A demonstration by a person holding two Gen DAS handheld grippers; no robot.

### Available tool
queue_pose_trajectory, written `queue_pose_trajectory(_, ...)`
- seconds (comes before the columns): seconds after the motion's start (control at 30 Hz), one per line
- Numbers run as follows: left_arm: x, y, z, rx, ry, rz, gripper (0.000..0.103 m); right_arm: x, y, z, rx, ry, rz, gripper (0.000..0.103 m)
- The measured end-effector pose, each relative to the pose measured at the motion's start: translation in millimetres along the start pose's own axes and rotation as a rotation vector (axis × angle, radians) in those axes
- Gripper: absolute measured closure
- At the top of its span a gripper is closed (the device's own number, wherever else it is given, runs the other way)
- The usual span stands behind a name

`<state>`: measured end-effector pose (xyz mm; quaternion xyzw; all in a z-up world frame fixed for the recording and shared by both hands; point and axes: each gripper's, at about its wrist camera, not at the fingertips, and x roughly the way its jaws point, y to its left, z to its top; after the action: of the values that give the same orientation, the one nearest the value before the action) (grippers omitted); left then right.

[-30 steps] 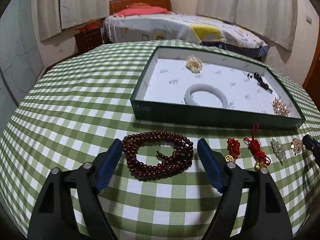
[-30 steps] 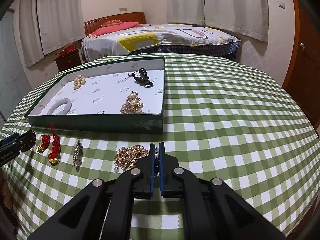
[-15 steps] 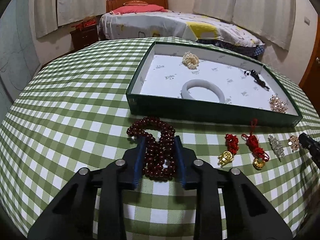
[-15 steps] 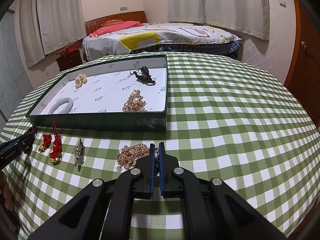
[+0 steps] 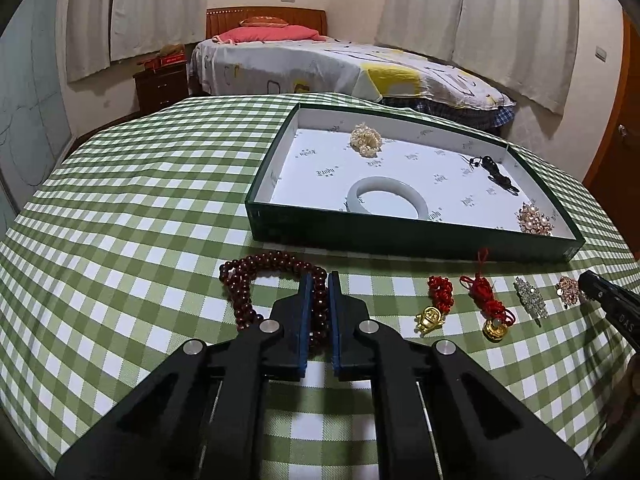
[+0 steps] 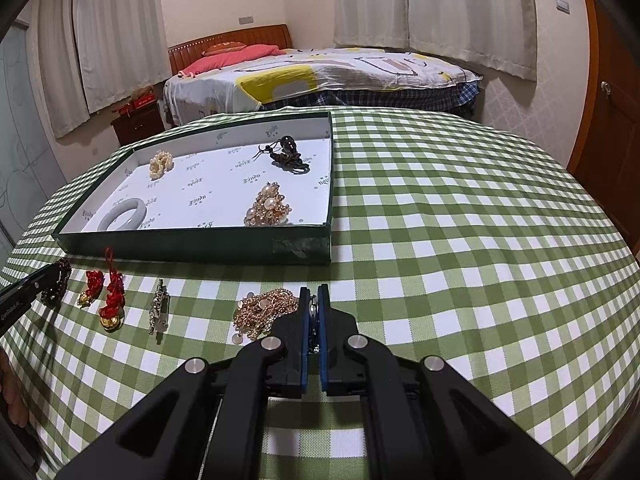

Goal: Organize jewelry
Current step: 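Close left gripper on the dark red bead bracelet and lift it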

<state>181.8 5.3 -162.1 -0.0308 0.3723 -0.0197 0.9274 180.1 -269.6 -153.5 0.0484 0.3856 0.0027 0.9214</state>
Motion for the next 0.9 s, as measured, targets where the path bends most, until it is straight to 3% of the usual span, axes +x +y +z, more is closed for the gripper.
queue_pose_trajectory(0.5,-6.5,-1.3,2.8,0.002,0.0,-0.005,0.094,-1.1,-0.6,-1.1,0.002,-0.003,0.002,0.099)
queue_pose_trajectory(0.53,-7.3,-0.9,2.5,-0.006,-0.005,0.002,0.092,-1.2,-0.6,-1.2,0.002,-0.003,0.002,0.099)
queue_pose_trajectory(0.6,-9.6,0.6,3.0,-0.02,-0.017,0.018,0.071,-1.3,-0.4,-1.4,0.002,-0.003,0.003,0.099)
queue_pose_trajectory(0.63,-10.7,0.9,3.3,-0.022,-0.026,0.026,0.055,-1.5,-0.2,-1.2,0.002,-0.003,0.003,0.099)
queue_pose_trajectory(0.73,-13.1,1.3,4.9,-0.02,-0.04,0.038,0.051,-1.8,0.3,-0.9,0.001,-0.002,0.005,0.099)
queue_pose_trajectory(0.9,-4.3,1.2,1.0,-0.018,0.005,0.045,0.048,-1.7,0.7,-0.8,0.001,-0.002,0.006,0.099)
